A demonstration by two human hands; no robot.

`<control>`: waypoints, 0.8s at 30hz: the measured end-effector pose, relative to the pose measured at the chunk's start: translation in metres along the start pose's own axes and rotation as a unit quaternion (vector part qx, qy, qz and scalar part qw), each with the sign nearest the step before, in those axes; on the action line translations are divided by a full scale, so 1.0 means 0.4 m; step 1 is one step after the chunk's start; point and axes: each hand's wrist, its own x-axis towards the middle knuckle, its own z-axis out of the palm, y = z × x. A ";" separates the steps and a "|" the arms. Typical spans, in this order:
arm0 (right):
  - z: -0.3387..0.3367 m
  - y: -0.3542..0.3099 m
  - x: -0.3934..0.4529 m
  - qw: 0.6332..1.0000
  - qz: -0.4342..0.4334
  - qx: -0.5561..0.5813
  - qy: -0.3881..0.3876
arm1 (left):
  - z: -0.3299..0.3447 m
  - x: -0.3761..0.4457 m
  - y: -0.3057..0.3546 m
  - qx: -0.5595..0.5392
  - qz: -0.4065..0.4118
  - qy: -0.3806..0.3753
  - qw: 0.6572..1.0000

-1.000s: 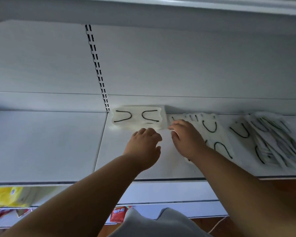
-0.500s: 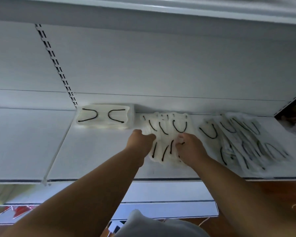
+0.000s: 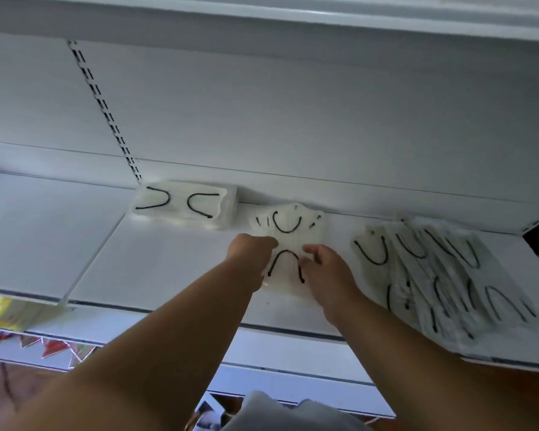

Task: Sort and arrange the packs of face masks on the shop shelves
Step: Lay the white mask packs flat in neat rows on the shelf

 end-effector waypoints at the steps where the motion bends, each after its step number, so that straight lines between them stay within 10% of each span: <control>1: -0.001 0.004 0.001 1.000 -0.002 0.013 -0.010 | 0.001 -0.002 0.002 -0.020 -0.012 0.004 1.000; 17: 0.055 -0.059 -0.041 0.995 -0.032 0.092 -0.001 | -0.140 -0.022 -0.042 -0.073 0.130 -0.194 0.970; 24: 0.196 -0.148 -0.079 0.992 -0.114 0.035 -0.044 | -0.324 -0.001 -0.037 -0.189 0.144 -0.110 0.965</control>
